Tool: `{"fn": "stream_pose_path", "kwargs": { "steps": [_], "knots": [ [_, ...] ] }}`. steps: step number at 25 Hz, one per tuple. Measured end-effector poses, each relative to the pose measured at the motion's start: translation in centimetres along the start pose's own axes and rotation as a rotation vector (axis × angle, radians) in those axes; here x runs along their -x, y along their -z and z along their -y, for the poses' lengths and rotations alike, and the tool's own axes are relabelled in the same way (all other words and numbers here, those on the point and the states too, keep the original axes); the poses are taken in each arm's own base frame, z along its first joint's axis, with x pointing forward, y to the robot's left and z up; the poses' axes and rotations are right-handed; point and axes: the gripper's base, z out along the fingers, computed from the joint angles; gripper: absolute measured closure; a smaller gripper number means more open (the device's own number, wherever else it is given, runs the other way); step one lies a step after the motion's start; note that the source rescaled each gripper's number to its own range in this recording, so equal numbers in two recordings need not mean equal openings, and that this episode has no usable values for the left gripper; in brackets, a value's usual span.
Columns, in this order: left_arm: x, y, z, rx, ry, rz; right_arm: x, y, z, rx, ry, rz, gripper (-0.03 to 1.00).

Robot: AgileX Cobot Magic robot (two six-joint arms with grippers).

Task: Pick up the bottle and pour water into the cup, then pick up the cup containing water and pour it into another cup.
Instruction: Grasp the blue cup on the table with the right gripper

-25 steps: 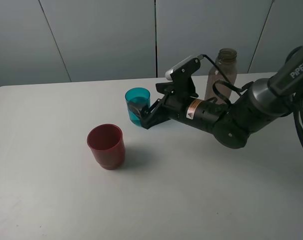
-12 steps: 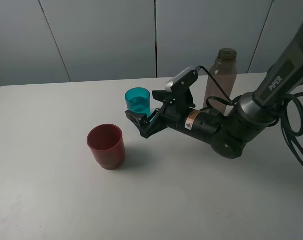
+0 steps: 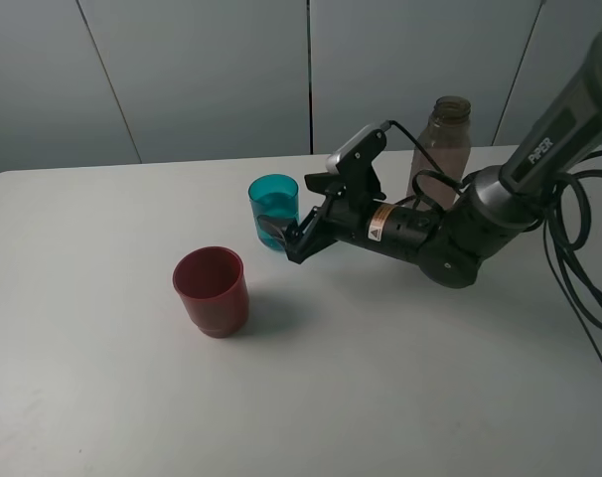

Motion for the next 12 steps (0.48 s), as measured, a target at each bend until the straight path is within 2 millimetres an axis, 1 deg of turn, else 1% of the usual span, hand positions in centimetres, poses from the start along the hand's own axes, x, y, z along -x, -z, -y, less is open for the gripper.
{"fn": "stream_pose_path", "kwargs": {
  "steps": [3, 5, 12],
  "knots": [
    [0.0, 0.0, 0.0, 0.0, 0.0, 0.0, -1.2, 0.0, 0.0, 0.007, -0.011, -0.024, -0.03],
    [0.0, 0.0, 0.0, 0.0, 0.0, 0.0, -1.6, -0.3, 0.1, 0.01, -0.012, -0.03, -0.03],
    [0.0, 0.0, 0.0, 0.0, 0.0, 0.0, -1.4, -1.1, 0.4, 0.015, -0.001, -0.01, -0.03]
  ]
}}
